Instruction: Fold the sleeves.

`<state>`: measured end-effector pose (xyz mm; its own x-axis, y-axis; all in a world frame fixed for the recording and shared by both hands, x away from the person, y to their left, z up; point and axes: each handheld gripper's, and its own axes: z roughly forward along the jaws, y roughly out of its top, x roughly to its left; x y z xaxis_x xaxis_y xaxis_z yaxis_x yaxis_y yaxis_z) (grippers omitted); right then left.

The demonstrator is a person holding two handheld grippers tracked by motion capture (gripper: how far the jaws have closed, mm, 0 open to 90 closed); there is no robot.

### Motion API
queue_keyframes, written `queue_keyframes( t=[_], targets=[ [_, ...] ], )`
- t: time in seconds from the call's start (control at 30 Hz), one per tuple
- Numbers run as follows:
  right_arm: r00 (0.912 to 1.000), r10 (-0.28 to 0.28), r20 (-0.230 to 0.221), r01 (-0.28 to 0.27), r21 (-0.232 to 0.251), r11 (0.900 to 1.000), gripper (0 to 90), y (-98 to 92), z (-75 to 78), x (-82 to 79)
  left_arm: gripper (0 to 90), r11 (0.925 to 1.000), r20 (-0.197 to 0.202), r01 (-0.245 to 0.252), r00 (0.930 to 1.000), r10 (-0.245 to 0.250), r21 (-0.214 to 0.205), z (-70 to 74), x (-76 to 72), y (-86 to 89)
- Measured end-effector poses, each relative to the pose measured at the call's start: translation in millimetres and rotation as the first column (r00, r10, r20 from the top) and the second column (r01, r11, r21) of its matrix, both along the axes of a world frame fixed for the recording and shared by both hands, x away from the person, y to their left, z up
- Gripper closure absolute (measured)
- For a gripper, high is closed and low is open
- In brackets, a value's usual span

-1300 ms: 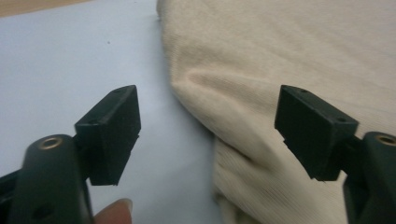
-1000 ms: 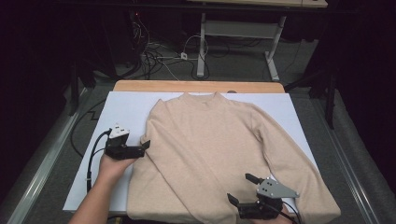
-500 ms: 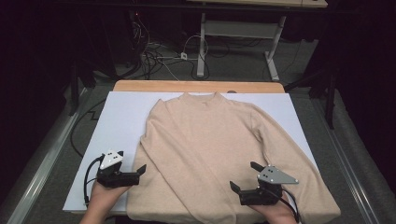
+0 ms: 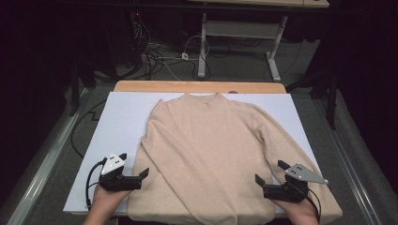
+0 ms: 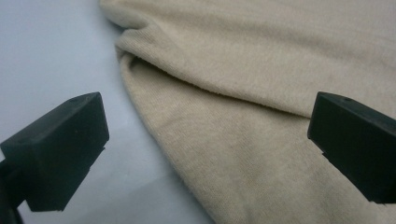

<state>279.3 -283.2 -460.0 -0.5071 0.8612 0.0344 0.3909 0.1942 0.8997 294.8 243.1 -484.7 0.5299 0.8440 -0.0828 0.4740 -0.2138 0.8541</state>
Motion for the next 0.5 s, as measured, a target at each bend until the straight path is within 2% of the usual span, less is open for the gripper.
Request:
queue_keyframes(
  t=[0.1, 0.3, 0.4, 0.5],
  targets=[
    [0.9991, -0.043, 0.004, 0.043, -0.008, 0.999, 0.1, -14.2, 1.8, 0.0, 0.0, 0.9998, 0.005, -0.006, 1.0, 0.006, -0.021, -0.4, -0.6, 2.0],
    [0.9925, -0.122, -0.007, 0.122, -0.012, 0.9925, 1.5, -43.4, 3.7, 0.7, 0.0, 0.9999, 0.002, 0.004, 1.0, -0.004, 0.011, -0.4, -0.3, -1.6],
    [0.9851, -0.171, -0.014, 0.171, -0.012, 0.9852, 3.9, -60.7, 3.0, 0.4, 0.0, 0.9999, -0.002, 0.01, 1.0, -0.01, 0.007, -0.4, 0.1, -1.1],
    [0.975, -0.221, -0.02, 0.221, -0.013, 0.9752, 12.2, -77.5, 3.2, -1.7, 0.0, 0.9999, -0.002, 0.01, 0.9999, -0.01, -0.002, -0.4, 0.0, 0.0]
  ],
)
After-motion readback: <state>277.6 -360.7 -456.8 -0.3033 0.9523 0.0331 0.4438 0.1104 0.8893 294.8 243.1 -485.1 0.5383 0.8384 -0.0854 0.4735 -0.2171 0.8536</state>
